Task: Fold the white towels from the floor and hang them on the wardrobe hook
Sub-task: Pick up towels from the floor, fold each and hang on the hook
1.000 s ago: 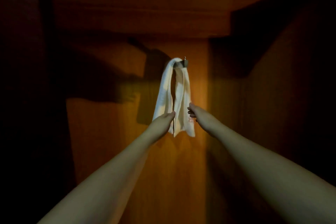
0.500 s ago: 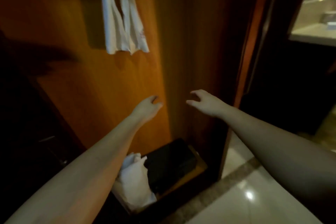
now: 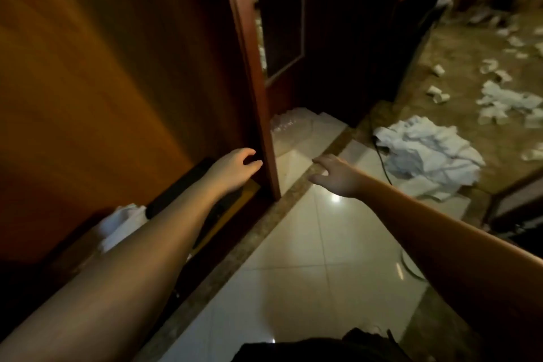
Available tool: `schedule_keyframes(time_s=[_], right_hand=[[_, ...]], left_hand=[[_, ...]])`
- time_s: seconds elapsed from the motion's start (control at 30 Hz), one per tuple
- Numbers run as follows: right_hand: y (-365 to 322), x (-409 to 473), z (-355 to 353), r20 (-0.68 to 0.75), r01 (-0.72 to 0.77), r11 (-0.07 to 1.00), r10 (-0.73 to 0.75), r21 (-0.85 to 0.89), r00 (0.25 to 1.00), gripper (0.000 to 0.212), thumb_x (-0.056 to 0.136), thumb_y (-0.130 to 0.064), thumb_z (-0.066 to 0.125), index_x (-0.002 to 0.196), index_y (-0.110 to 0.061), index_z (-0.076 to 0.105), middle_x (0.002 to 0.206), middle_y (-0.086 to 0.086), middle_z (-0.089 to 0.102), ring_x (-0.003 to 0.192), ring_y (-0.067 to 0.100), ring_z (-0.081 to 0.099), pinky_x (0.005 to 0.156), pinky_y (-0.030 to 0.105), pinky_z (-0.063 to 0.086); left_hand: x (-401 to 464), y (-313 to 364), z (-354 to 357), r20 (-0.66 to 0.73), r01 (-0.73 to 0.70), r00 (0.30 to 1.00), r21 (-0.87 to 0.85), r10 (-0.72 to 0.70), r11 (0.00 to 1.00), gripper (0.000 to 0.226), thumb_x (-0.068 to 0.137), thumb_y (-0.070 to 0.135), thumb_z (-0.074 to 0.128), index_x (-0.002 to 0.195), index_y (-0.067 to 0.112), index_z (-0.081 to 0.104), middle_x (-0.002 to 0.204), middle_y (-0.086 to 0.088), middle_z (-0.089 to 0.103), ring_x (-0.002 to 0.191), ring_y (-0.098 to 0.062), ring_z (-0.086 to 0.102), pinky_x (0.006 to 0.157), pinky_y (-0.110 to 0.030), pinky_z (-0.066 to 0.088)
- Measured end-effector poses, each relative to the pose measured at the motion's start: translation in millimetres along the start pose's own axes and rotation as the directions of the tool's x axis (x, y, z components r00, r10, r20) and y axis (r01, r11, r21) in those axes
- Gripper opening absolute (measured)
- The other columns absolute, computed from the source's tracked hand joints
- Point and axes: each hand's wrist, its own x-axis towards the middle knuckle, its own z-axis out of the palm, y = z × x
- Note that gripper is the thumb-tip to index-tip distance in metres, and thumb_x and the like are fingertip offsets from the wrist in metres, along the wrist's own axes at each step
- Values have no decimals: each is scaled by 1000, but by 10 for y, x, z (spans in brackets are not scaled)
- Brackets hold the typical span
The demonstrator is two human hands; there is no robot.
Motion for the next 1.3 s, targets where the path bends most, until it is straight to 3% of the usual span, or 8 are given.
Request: schedule_keyframes(time_s=[0.2,0.37,0.57,0.73,0.9,1.03,1.2,1.3], right_hand=[[1449,-278,-153,77,-170,982,163,86,984,66,98,-51,56,151,-14,42,156,9,39,143,28,36,115,37,28],[2479,-391,-433,97,-303,943,292,137,952,66,96,-56,54,151,-20,42,157,3,37,143,24,35,111,36,31],[3511,-230,-708,139,-454,879,437,144,889,66,96,-55,55,149,-18,45,154,8,40,140,28,39,109,37,34],[4274,207,-935,184,-563,814,537,142,823,66,98,-54,54,150,-14,44,152,12,41,136,32,45,109,40,38],[4975,863,-1262,184,-666,718,640,199,746,64,98,-54,51,150,-17,45,154,11,40,140,32,40,111,40,35],[5414,1429,-1529,217,-728,637,696,255,685,61,99,-48,51,149,-14,45,155,12,40,141,32,39,111,38,34],[5847,2143,-1815,232,-753,560,726,347,647,58,101,-44,52,150,-14,44,158,12,36,142,31,39,111,38,34],[6190,2535,-1940,251,-754,528,727,390,639,59,101,-44,51,150,-13,44,157,12,38,140,30,42,109,37,37]], left_hand=[[609,906,1032,124,33,992,-43,-28,999,54,100,48,51,148,24,46,150,-4,48,134,-22,48,92,-29,35],[1135,1633,1751,214,27,977,-44,-17,999,52,99,44,54,145,19,50,146,-5,54,131,-22,52,104,-34,42],[1837,2186,2412,313,29,949,14,-32,999,45,97,42,55,138,21,57,139,-8,59,124,-26,56,105,-40,45],[2744,2513,2809,364,-11,931,55,-10,998,36,95,42,57,126,25,63,125,-5,66,102,-22,63,88,-30,48],[3974,2956,3196,438,-57,898,61,25,997,35,98,37,57,128,20,63,129,-8,65,111,-26,61,88,-30,46],[4915,3347,3429,499,-117,865,94,55,989,28,100,31,55,121,16,65,120,-10,68,88,-21,57,60,-24,37],[5863,3764,3690,544,-178,836,161,63,971,30,101,27,52,126,15,63,129,-12,64,114,-31,60,75,-25,35],[6323,3977,3918,599,-252,795,181,97,951,31,101,29,52,123,11,64,127,-13,65,114,-31,60,76,-26,35]])
